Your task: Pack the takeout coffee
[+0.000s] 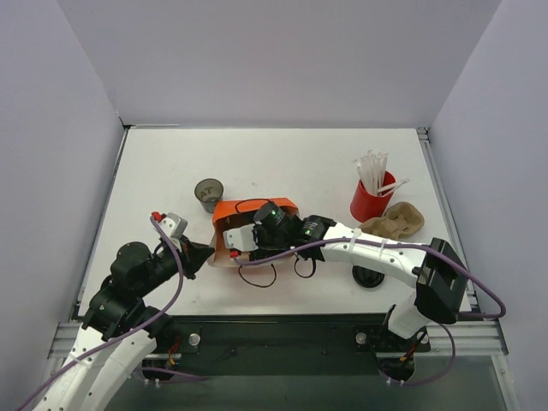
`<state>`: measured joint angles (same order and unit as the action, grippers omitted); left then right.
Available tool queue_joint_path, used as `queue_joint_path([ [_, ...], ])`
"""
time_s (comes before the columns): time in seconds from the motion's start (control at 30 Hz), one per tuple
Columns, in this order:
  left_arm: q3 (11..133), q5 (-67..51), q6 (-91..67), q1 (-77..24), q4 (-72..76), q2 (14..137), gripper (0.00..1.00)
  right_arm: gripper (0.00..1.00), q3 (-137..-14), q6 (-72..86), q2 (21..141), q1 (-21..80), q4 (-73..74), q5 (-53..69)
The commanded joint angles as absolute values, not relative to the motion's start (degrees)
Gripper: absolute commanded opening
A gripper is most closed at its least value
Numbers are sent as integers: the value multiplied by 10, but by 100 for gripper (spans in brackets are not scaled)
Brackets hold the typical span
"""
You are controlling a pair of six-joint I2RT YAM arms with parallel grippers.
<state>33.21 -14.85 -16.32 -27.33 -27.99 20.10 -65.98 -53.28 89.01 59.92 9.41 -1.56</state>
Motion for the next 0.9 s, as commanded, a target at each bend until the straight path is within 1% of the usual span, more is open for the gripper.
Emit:
queue_joint_path([
  [0.0, 330, -151, -166, -274, -252, 200, 0, 48, -662, -541, 853, 593, 109, -37],
  [0.3, 330, -162, -163, -274, -249, 197, 0, 48, -641, -563, 843, 581, 106, -40],
  [0.6, 330, -172, -162, -274, -248, 196, 0, 47, -634, -607, 874, 569, 48, -39],
  [0.87, 331, -181, -161, -274, -246, 200, 0, 46, -632, -618, 883, 563, 45, -19],
])
